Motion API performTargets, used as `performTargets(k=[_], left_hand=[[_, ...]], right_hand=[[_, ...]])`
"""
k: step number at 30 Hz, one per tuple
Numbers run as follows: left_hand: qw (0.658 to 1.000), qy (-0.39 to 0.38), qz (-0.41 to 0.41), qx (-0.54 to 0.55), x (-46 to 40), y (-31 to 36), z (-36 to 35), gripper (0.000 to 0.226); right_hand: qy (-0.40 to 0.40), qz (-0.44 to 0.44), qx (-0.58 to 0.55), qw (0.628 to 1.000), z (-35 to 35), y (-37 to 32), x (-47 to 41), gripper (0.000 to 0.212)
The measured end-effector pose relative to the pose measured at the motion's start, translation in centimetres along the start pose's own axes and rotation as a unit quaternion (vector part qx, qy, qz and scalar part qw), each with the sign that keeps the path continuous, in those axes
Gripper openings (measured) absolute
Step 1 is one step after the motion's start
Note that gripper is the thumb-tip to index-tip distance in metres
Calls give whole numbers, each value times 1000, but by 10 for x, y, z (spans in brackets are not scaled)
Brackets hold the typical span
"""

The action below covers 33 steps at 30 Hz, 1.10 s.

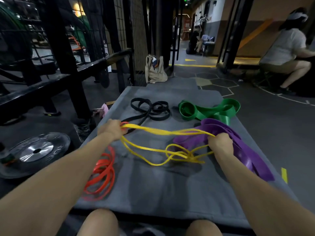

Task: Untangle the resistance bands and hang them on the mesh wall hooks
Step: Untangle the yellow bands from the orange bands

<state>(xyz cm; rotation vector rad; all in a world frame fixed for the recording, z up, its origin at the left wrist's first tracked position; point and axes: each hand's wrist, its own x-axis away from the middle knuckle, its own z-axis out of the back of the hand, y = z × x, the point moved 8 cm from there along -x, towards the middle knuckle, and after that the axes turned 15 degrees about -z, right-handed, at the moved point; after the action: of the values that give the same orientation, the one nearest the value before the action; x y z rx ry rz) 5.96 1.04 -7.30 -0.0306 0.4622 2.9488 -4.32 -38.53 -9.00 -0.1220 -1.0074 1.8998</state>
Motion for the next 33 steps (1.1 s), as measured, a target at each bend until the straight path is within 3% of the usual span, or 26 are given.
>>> performTargets(k=[2,7,10,12,13,15,16,18,19,22,24,26,28,31,33], left_hand=[[999,-25,7,-37,5,0,-3,41],[997,-72,11,-32,18,24,-33,94],[997,60,-57,9,26,58,-24,70],[954,181,-223,82,42,101,-18,37],[930,176,-300,117,53,122,-24,29],[916,13,-372,146,71,158,-66,42],[918,-88,-375,96,79,170,-92,60],[920,-198,-335,-43,85,172,-130,88],[925,-208,-314,-60,84,172,-137,85],[920,-246,-289,92,79,178,-132,30],[898,-239,-292,225,72,180,-110,14],[859,-160,-205,442,55,168,-71,15],[806,-57,-101,580,36,144,-38,23],[757,69,-18,650,18,111,-4,27],[695,142,45,703,15,90,10,29]], right_hand=[[-20,12,31,999,-10,-3,2,35],[-53,33,63,996,-30,-12,11,35],[-69,38,66,995,-34,-14,11,33],[-80,38,62,994,-38,-13,7,32],[-84,39,63,994,-40,-13,6,31],[-90,41,65,993,-43,-11,6,28],[-90,42,67,993,-43,-10,6,27],[-89,46,71,992,-42,-10,6,25],[-92,52,71,992,-41,-10,6,23],[-98,89,88,987,-37,-12,7,22],[-83,124,116,982,-36,-11,9,28],[-61,140,145,978,-36,-10,12,32],[-42,148,160,975,-36,-13,17,31],[-1,161,171,972,-30,-25,21,30],[18,150,171,974,-20,-29,19,29]])
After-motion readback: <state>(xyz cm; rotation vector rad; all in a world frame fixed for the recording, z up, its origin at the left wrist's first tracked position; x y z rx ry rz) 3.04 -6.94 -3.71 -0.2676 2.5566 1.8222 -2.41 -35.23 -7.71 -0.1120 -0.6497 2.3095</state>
